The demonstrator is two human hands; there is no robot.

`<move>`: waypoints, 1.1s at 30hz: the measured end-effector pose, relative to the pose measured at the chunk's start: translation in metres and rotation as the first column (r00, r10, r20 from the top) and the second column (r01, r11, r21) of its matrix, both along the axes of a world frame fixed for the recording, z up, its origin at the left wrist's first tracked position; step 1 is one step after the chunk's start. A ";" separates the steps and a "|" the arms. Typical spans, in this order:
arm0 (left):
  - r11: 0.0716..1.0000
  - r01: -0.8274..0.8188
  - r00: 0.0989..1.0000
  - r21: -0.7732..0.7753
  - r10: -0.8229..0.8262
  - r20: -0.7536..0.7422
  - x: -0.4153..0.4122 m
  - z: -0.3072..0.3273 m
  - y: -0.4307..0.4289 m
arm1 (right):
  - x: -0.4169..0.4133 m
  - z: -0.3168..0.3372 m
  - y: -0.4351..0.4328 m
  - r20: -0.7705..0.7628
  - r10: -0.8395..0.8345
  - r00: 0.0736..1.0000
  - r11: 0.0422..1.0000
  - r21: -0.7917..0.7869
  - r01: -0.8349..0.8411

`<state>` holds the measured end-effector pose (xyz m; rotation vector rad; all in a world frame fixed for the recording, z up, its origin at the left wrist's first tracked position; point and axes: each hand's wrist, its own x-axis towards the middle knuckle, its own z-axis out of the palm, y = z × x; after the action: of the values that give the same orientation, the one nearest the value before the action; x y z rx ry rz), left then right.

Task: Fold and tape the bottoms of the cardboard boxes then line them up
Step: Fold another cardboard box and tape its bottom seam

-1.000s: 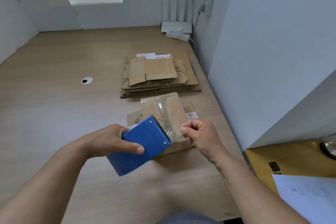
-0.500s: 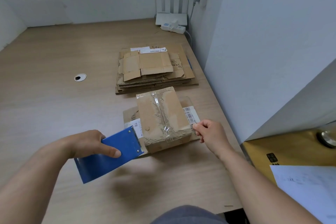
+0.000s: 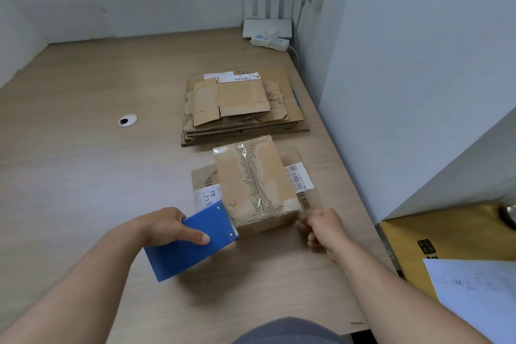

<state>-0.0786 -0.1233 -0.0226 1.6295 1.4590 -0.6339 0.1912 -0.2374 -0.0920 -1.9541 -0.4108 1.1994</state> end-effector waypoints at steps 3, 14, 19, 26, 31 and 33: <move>1.000 0.014 0.999 0.020 -0.015 0.051 0.015 -0.007 -0.005 | -0.001 0.002 0.004 0.216 -0.023 0.976 1.000 -0.011 0.026; 0.999 0.010 0.995 0.039 -0.014 0.094 0.032 -0.010 -0.006 | 0.009 0.031 0.041 0.636 0.461 0.619 0.883 -0.259 -0.392; 1.000 -0.023 0.998 0.011 0.022 0.064 0.024 -0.002 -0.007 | 0.012 0.027 0.048 0.604 0.487 0.631 0.870 -0.271 -0.411; 0.995 -0.099 0.995 0.025 0.098 0.032 0.001 0.009 -0.015 | 0.001 0.030 0.055 0.554 0.539 0.634 0.842 -0.339 -0.420; 0.990 -0.136 0.990 0.026 0.137 -0.031 -0.012 0.017 -0.010 | -0.002 0.026 0.060 0.538 0.542 0.645 0.840 -0.346 -0.417; 0.990 -0.133 0.988 0.047 0.136 -0.069 -0.015 0.020 -0.010 | 0.000 0.024 0.061 0.535 0.544 0.647 0.839 -0.350 -0.416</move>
<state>-0.0937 -0.1335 -0.0029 1.5381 1.6299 -0.5942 0.1908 -0.1764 -0.0679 -2.4943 -1.2784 0.8768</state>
